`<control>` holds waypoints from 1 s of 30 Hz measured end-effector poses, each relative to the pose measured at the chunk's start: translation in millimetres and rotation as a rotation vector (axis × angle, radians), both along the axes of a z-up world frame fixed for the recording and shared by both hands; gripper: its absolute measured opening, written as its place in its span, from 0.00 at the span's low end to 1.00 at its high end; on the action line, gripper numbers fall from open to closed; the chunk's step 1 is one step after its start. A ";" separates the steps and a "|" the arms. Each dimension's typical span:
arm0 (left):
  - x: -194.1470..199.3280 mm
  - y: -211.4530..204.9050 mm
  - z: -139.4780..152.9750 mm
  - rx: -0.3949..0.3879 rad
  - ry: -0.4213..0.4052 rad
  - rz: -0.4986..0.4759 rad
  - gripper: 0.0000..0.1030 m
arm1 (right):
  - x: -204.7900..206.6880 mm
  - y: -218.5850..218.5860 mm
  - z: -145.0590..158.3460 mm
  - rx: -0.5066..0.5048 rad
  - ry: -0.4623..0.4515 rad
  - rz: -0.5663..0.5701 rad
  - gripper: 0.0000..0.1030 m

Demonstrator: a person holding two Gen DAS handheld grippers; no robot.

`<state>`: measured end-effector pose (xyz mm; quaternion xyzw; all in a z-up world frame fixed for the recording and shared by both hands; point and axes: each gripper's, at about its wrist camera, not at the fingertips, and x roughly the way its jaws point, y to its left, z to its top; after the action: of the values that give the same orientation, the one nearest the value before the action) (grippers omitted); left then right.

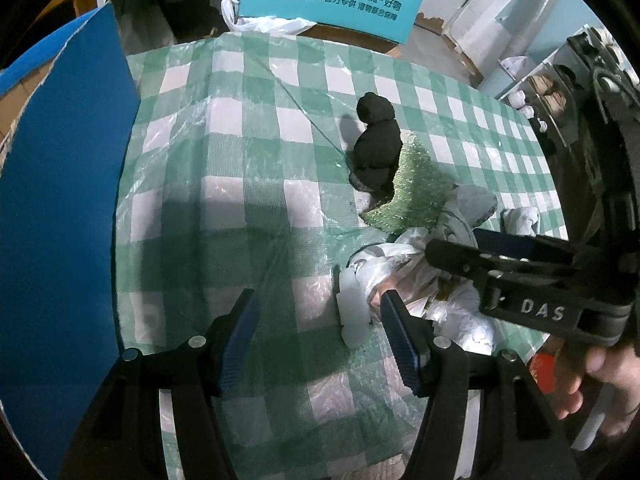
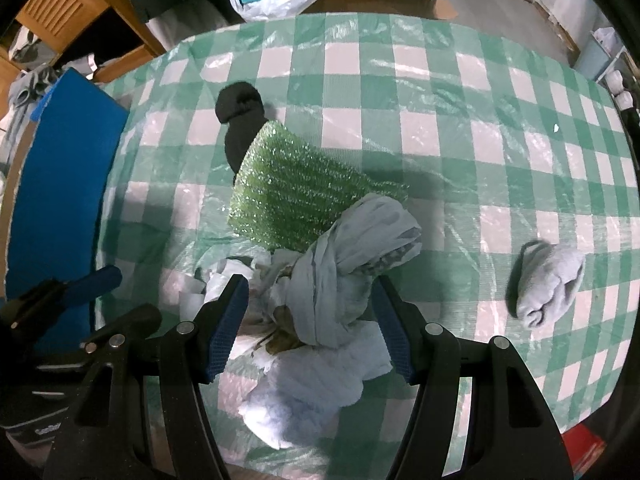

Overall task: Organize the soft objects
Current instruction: 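Grasp the grey-blue cloth bundle with the right gripper while the left gripper approaches the small white item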

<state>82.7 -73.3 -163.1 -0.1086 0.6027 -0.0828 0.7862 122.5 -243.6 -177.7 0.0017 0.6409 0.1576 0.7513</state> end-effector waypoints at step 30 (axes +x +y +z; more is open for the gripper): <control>6.5 -17.5 -16.2 0.035 0.065 0.041 0.65 | -7.9 -46.8 16.1 0.027 -0.052 -0.117 0.51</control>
<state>89.2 -90.8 -179.3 -0.1098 0.6268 -0.0528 0.7696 114.7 -290.4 -161.6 0.0454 0.6179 0.1220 0.7754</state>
